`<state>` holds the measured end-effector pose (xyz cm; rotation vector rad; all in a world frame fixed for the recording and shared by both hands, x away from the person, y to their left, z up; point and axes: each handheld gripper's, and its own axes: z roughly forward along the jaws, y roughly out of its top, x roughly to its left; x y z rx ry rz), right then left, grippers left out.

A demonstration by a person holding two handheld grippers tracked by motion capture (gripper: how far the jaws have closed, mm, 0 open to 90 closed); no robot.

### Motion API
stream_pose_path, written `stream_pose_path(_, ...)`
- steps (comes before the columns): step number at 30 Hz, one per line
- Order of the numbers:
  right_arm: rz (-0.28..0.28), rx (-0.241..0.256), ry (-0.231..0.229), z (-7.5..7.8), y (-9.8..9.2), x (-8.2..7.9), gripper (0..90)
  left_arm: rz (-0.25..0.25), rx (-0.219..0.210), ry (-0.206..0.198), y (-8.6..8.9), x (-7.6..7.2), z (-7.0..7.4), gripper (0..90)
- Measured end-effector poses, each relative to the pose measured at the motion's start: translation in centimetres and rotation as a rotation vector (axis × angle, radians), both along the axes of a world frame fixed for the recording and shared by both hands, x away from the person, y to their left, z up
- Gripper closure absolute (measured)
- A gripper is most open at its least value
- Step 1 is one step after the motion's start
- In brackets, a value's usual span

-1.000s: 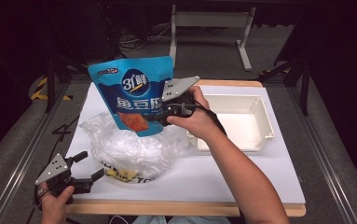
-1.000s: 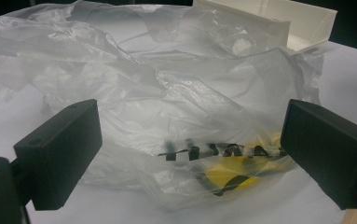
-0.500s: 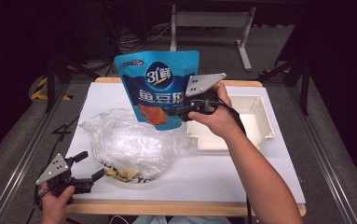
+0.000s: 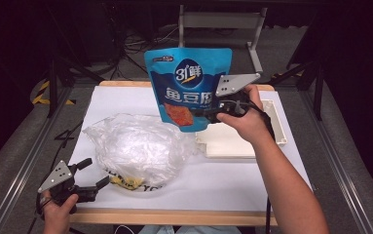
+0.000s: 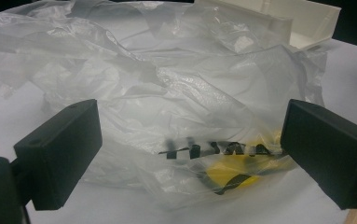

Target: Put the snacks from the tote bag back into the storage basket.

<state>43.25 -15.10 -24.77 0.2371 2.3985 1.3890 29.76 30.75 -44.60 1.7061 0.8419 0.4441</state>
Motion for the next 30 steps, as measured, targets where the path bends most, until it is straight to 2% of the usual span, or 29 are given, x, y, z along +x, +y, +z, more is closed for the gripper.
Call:
stream_pose_path(10,-0.063,0.026,0.006,0.3,-3.6,0.3,50.9,0.004,0.002,0.004,0.0,0.0,0.0,6.2)
stream_pose_path(19,-0.118,0.029,0.013,0.4,-6.2,0.7,50.9,0.008,0.002,0.009,-0.1,0.0,-0.1,6.2)
stream_pose_path(30,-0.186,0.033,0.055,0.3,-10.0,2.0,50.9,0.010,0.004,0.009,0.0,0.0,-0.1,6.2)
